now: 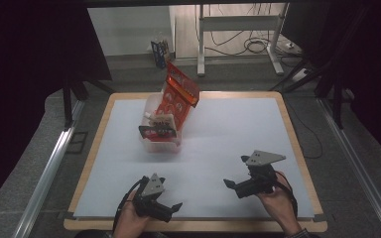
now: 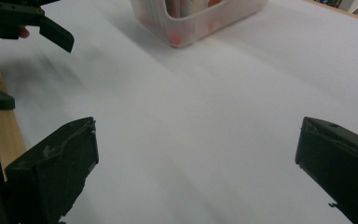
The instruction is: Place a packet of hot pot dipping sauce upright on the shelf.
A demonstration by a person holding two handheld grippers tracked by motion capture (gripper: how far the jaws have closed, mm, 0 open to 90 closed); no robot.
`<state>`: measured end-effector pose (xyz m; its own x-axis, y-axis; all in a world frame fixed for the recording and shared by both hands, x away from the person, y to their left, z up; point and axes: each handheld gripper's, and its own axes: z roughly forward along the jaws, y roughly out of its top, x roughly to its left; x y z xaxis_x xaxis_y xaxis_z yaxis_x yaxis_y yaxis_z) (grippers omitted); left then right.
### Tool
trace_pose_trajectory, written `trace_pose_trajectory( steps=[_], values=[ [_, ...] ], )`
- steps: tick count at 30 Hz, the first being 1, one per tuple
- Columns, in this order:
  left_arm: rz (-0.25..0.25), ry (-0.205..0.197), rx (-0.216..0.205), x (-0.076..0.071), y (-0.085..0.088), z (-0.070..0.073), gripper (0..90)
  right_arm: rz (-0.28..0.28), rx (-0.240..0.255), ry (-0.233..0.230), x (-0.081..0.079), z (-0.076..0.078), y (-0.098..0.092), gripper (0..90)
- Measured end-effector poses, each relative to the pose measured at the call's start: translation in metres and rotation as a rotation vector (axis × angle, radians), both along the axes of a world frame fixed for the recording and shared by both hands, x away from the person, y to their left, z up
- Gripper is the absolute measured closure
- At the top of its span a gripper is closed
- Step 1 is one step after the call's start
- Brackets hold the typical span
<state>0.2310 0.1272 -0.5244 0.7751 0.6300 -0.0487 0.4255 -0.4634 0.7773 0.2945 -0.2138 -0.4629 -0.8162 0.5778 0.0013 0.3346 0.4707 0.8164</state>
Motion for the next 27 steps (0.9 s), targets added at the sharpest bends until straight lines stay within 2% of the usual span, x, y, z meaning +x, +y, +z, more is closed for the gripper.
trace_pose_trajectory(
  steps=[10, 18, 22, 27],
  values=[
    [0.001, 0.003, 0.001, 0.000, -0.001, 0.000, 0.5, -0.054, 0.027, -0.011, -0.018, -0.007, -0.029, 0.0],
    [-0.002, 0.008, 0.006, 0.000, -0.002, -0.001, 0.6, -0.107, -0.025, -0.020, -0.029, -0.016, -0.045, 0.0],
    [-0.002, 0.007, 0.011, 0.000, -0.002, -0.001, 0.6, -0.123, -0.038, 0.007, -0.033, -0.023, -0.052, 0.0],
    [-0.004, 0.007, 0.019, 0.000, -0.004, -0.002, 0.7, -0.127, -0.053, 0.066, -0.032, -0.033, -0.057, 0.0]
  ],
)
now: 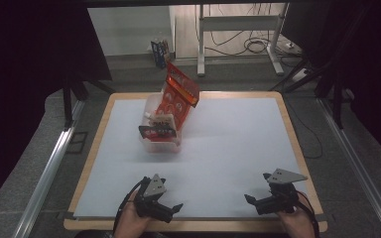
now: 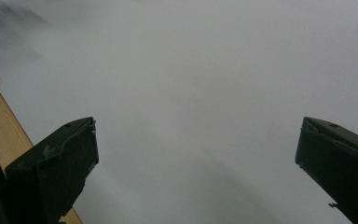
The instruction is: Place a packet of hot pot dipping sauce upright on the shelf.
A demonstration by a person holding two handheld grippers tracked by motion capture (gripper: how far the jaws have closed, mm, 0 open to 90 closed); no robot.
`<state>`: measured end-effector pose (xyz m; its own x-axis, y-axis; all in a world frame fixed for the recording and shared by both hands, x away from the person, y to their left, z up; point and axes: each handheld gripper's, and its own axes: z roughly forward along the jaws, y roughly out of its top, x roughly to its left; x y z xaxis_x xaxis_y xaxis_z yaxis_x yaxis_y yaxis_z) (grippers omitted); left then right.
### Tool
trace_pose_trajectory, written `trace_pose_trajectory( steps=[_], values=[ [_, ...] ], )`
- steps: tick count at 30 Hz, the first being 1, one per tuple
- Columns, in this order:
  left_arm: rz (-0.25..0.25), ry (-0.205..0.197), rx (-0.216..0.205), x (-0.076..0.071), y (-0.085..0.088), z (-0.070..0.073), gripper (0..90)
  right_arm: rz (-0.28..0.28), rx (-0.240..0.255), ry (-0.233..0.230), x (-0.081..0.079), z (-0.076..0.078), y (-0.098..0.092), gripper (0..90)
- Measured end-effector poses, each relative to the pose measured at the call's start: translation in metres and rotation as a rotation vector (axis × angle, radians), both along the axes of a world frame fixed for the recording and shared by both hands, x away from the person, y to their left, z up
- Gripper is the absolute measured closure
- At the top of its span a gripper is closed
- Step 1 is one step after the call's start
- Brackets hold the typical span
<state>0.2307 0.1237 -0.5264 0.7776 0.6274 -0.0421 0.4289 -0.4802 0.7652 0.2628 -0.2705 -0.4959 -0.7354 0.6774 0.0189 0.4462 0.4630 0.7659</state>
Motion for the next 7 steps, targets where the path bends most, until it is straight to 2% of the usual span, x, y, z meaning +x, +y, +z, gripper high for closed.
trace_pose_trajectory(
  steps=[2, 7],
  values=[
    [-0.001, -0.002, 0.006, -0.0003, -0.0007, -0.0002, 0.7, 0.003, 0.004, 0.019, 0.0016, -0.0021, -0.0008, 0.0],
    [-0.006, -0.002, 0.012, 0.0009, -0.0025, -0.0007, 0.7, 0.010, 0.007, 0.031, 0.0029, -0.0045, -0.0012, 0.0]
  ],
)
